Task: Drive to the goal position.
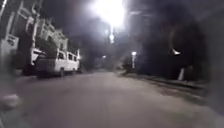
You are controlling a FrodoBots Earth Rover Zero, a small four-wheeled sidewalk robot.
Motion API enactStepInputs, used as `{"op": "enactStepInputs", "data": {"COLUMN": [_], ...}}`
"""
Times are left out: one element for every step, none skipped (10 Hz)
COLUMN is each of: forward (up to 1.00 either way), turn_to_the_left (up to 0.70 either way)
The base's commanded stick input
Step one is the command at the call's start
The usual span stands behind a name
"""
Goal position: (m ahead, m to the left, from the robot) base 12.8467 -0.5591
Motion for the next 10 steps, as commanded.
{"op": "enactStepInputs", "data": {"forward": [0.70, 0.70, 0.70, 0.70, 0.70, 0.70, 0.70, 0.70, 0.70, 0.70], "turn_to_the_left": [0.00, 0.00, 0.00, 0.00, 0.00, 0.00, 0.00, 0.00, -0.09, -0.27]}}
